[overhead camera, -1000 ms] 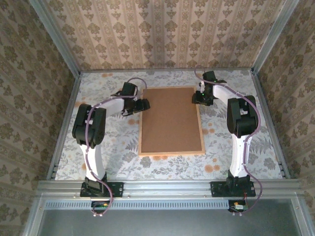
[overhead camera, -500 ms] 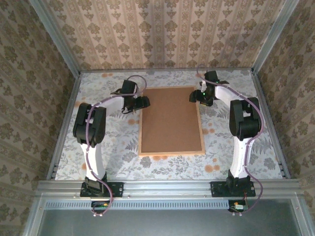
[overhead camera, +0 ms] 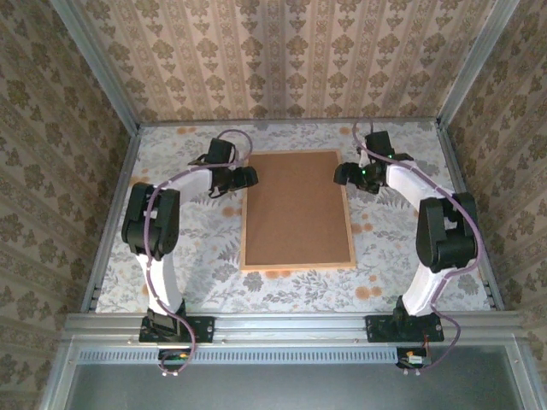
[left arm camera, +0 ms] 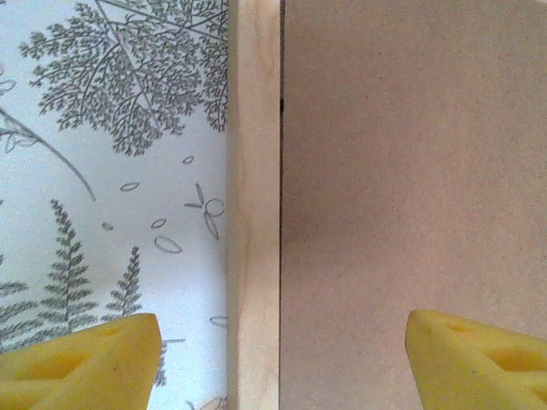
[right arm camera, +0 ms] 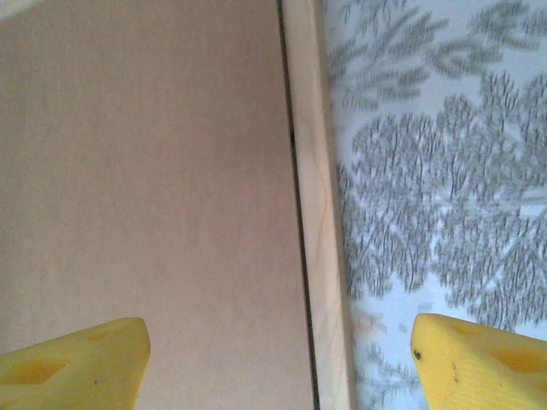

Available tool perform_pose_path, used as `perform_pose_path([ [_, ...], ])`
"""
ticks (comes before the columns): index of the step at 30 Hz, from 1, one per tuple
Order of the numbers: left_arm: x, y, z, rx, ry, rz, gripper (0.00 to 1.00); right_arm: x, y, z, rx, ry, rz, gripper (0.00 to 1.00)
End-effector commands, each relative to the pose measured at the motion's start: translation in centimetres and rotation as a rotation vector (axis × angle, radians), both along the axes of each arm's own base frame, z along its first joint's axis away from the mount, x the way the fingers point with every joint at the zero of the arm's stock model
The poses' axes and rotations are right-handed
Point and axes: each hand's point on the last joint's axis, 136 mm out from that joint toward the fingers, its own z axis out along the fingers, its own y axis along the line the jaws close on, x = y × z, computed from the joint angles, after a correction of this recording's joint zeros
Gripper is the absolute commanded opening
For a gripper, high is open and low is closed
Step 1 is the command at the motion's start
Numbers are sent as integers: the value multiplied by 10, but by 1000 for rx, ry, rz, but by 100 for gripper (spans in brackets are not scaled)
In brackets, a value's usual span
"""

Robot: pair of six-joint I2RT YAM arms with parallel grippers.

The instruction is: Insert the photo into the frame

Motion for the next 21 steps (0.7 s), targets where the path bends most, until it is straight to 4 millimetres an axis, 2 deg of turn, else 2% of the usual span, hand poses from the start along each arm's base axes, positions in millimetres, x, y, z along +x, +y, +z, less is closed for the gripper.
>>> perform_pose_path([
  [1, -3, 8, 16, 20, -40, -10, 77, -10, 11, 6, -62, -28, 59, 83],
  [5, 5, 3, 31, 59, -137, -87, 77, -33, 25, 8, -139, -20, 143, 83],
  [8, 21, -4, 37, 137, -199, -171, 77, -57, 17, 3, -184, 19, 131, 84],
  [10, 32, -11, 41, 152, -229, -195, 77, -54, 13, 8, -208, -5, 122, 84],
  [11, 36, -17, 43, 147, -245, -209, 77, -46, 12, 14, -218, -37, 113, 84],
  [14, 48, -28, 49, 115, -272, -207, 77, -23, 27, 23, -151, -111, 108, 82],
  [16, 52, -31, 51, 106, -254, -197, 77, -28, 33, 16, -134, -45, 114, 80],
  [19, 48, -29, 53, 114, -228, -188, 77, -72, 20, 5, -256, 91, 126, 81],
  [21, 42, -24, 55, 116, -227, -174, 77, -111, 11, -1, -271, 150, 112, 82],
])
